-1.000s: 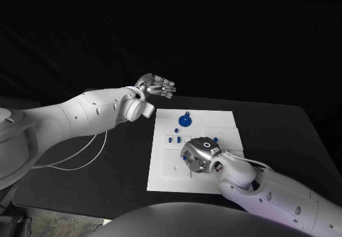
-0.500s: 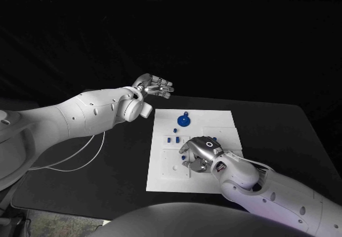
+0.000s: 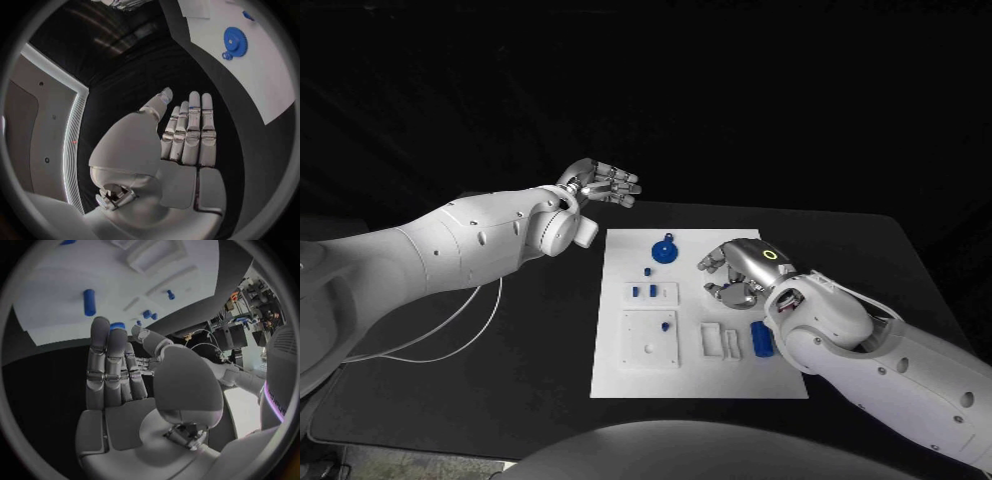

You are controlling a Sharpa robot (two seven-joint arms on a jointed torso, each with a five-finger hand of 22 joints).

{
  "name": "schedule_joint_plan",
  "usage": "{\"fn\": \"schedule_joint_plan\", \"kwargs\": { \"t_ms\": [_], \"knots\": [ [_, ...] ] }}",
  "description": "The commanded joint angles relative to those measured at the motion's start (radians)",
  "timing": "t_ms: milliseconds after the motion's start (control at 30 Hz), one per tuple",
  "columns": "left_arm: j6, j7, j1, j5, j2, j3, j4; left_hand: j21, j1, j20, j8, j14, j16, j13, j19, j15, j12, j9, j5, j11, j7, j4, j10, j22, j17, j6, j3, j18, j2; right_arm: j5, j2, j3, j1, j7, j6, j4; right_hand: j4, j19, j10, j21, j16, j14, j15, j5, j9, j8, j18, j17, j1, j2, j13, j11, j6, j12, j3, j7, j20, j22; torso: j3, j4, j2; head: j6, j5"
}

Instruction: Assemble the parts on the task board

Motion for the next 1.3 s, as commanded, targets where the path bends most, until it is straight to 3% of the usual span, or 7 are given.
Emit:
{"fn": "schedule_joint_plan", "kwargs": {
  "t_ms": [33,233,367,767,900,1167,1300],
  "knots": [
    [0.016,0.005,0.0,0.006,0.0,0.001,0.001,-0.002,-0.009,0.004,-0.003,-0.005,0.002,0.001,-0.004,0.004,0.004,-0.002,-0.001,-0.003,0.0,-0.002,-0.007,-0.001,-0.001,-0.007,-0.002,-0.013,0.0,0.034,-0.013,0.012,0.002,0.011,0.063,-0.018,-0.001,-0.002,-0.025,0.004,0.0,-0.005,-0.002,0.006,-0.001,-0.001,-0.005,-0.001,0.001,-0.004,0.0,0.005,-0.009,-0.004,-0.043,-0.003,-0.004,0.008,0.001,-0.0003,0.001,0.006,-0.001],
    [0.016,0.005,0.0,0.006,-0.001,0.001,0.001,-0.002,-0.009,0.004,-0.003,-0.005,0.002,0.001,-0.004,0.004,0.004,-0.002,-0.001,-0.003,0.0,-0.002,-0.007,-0.001,-0.001,-0.007,-0.002,-0.013,0.0,0.028,-0.026,0.026,0.006,-0.003,0.121,-0.044,-0.002,0.002,-0.063,-0.019,-0.005,-0.006,0.005,-0.02,-0.001,-0.001,-0.003,-0.006,0.023,0.016,0.0,0.014,-0.029,-0.004,-0.156,-0.015,0.004,0.005,0.001,-0.0003,0.001,0.009,-0.001],
    [0.017,0.005,0.0,0.006,0.0,0.001,0.001,-0.002,-0.009,0.004,-0.003,-0.005,0.002,0.001,-0.004,0.004,0.004,-0.002,-0.001,-0.003,0.0,-0.002,-0.007,-0.001,-0.001,-0.007,-0.002,-0.013,0.0,0.02,-0.027,0.028,0.007,-0.013,0.16,-0.052,-0.001,0.004,-0.072,-0.032,-0.007,-0.009,0.008,-0.036,-0.002,-0.002,-0.002,-0.01,0.032,0.023,0.0,0.016,-0.034,-0.003,-0.186,-0.018,0.007,0.003,0.0004,0.0009,0.001,0.01,-0.003],
    [0.018,0.004,0.0,0.006,0.0,0.001,0.001,-0.002,-0.009,0.004,-0.003,-0.005,0.002,0.001,-0.004,0.004,0.004,-0.002,-0.001,-0.003,0.0,-0.002,-0.007,-0.001,-0.001,-0.007,-0.002,-0.013,0.0,0.015,-0.013,0.029,0.007,-0.016,0.217,-0.068,-0.005,0.006,-0.059,-0.04,-0.005,-0.009,0.009,-0.03,-0.001,-0.001,-0.005,-0.012,0.027,0.03,0.0,0.013,-0.027,-0.004,-0.18,-0.015,0.008,0.007,-0.0004,0.0031,0.002,0.008,-0.003],
    [0.018,0.004,0.0,0.006,-0.001,0.001,0.0,-0.002,-0.009,0.004,-0.003,-0.005,0.002,0.001,-0.004,0.004,0.004,-0.002,-0.001,-0.003,0.0,-0.002,-0.007,-0.001,-0.001,-0.007,-0.002,-0.013,0.0,0.015,-0.008,0.029,0.007,-0.017,0.226,-0.071,-0.013,0.008,-0.038,-0.041,-0.002,-0.008,0.008,-0.033,-0.002,-0.002,-0.007,-0.011,0.02,0.036,-0.001,0.009,-0.01,-0.005,-0.139,-0.005,0.007,0.014,-0.0007,0.0024,0.002,0.007,-0.001],
    [0.019,0.004,0.0,0.006,-0.001,0.001,0.0,-0.002,-0.009,0.004,-0.003,-0.005,0.002,0.001,-0.004,0.004,0.004,-0.002,-0.001,-0.003,0.0,-0.002,-0.007,-0.001,-0.001,-0.007,-0.002,-0.013,0.0,0.011,0.003,0.029,0.007,-0.019,0.23,-0.084,-0.007,0.008,0.02,-0.029,0.006,-0.006,0.002,-0.089,0.0,-0.001,-0.011,-0.005,0.004,0.048,-0.001,-0.003,0.035,-0.005,0.012,0.007,0.001,0.041,0.0002,0.0019,0.002,0.005,0.0],
    [0.019,0.003,0.0,0.006,-0.002,0.001,0.001,-0.002,-0.01,0.004,-0.003,-0.004,0.003,0.001,-0.003,0.004,0.004,-0.002,-0.001,-0.003,0.0,-0.004,-0.006,-0.005,0.0,-0.007,-0.008,-0.013,0.004,0.009,0.01,0.028,0.007,-0.018,0.23,-0.087,0.002,0.005,0.041,-0.024,0.009,-0.006,-0.003,-0.094,0.0,-0.001,-0.013,-0.001,0.002,0.056,0.0,-0.009,0.054,-0.005,0.04,0.006,-0.004,0.055,0.0002,0.0016,0.002,0.005,0.001]
  ]
}}
